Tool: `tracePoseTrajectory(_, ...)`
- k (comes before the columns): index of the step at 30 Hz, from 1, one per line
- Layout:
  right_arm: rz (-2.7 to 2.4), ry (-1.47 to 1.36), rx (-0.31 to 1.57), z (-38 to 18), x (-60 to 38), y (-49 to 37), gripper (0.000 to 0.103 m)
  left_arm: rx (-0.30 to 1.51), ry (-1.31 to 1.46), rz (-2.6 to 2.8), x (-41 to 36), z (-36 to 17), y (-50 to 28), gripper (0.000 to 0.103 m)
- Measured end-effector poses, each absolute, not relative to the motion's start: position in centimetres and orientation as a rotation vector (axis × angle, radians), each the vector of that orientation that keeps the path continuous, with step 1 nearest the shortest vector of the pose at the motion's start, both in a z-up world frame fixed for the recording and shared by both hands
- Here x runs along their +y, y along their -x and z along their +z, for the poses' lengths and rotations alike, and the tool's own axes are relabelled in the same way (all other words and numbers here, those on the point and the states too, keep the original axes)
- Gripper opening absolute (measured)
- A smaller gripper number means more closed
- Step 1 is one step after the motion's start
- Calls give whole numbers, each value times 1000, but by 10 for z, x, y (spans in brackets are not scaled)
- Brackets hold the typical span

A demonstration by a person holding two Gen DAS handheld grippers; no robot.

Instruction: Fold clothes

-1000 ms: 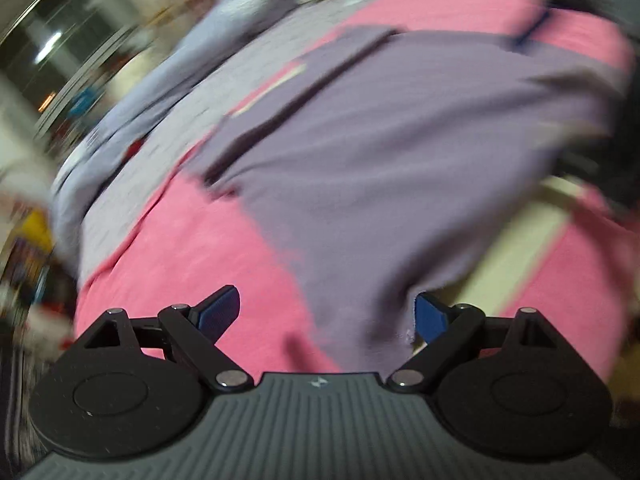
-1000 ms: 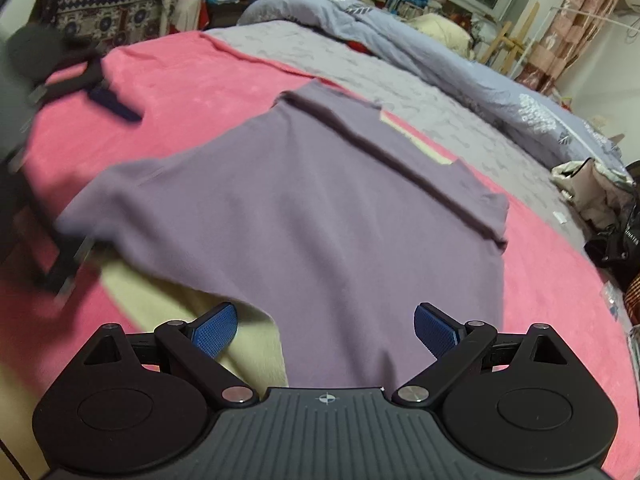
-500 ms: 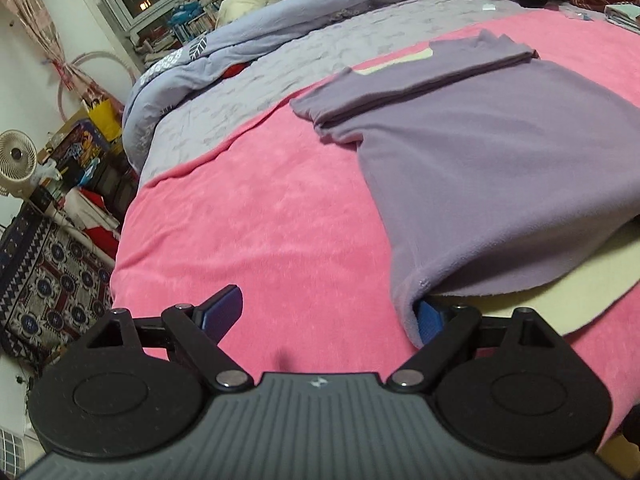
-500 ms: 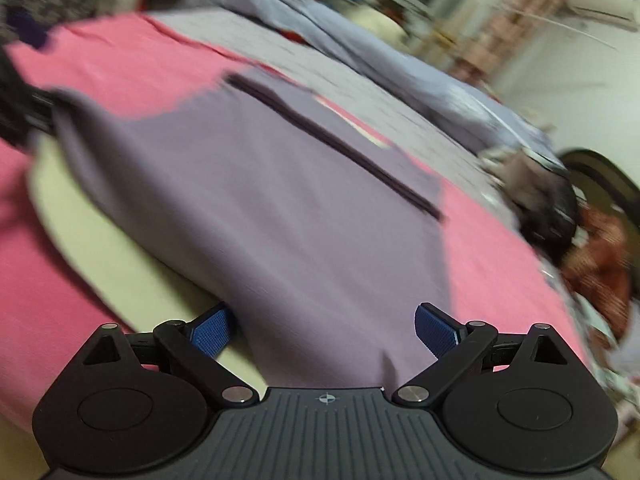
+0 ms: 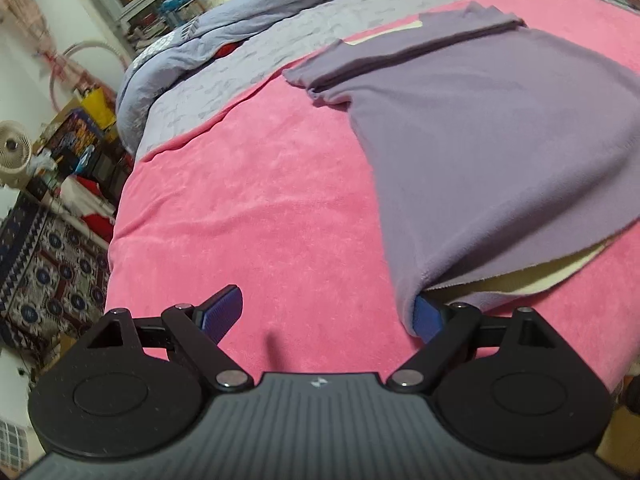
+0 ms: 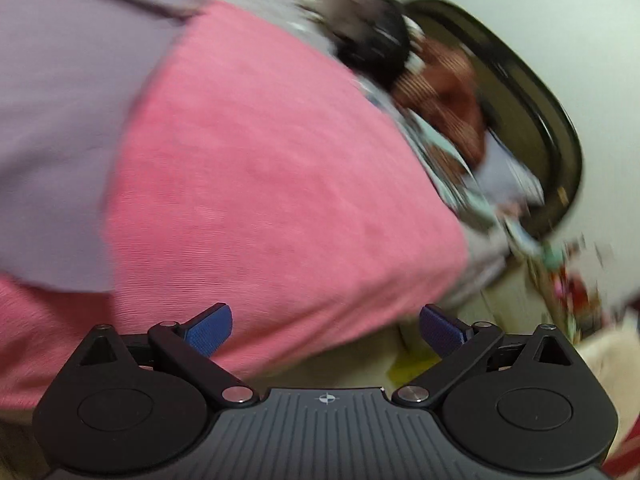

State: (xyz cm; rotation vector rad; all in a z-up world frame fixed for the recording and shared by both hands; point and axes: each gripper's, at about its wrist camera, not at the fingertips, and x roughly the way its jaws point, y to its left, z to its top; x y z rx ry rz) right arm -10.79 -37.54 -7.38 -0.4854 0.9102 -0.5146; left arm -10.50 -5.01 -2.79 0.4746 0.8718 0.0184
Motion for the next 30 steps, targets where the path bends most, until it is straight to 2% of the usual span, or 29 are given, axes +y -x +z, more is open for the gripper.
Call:
tracePoseTrajectory(5, -263, 475, 834, -57, -346, 122, 101, 861, -465, -37, -49, -23, 111, 89)
tracePoseTrajectory(14, 451, 524, 557, -47, -186, 159, 101, 917, -251, 55, -9, -9, 109, 88)
tracePoseTrajectory(21, 538, 561, 519, -65, -128, 140, 101, 900, -280, -46, -12, -2, 123, 88)
tracePoseTrajectory(30, 537, 678, 441, -74, -128, 136, 103, 871, -404, -317, -51, -15, 108, 90)
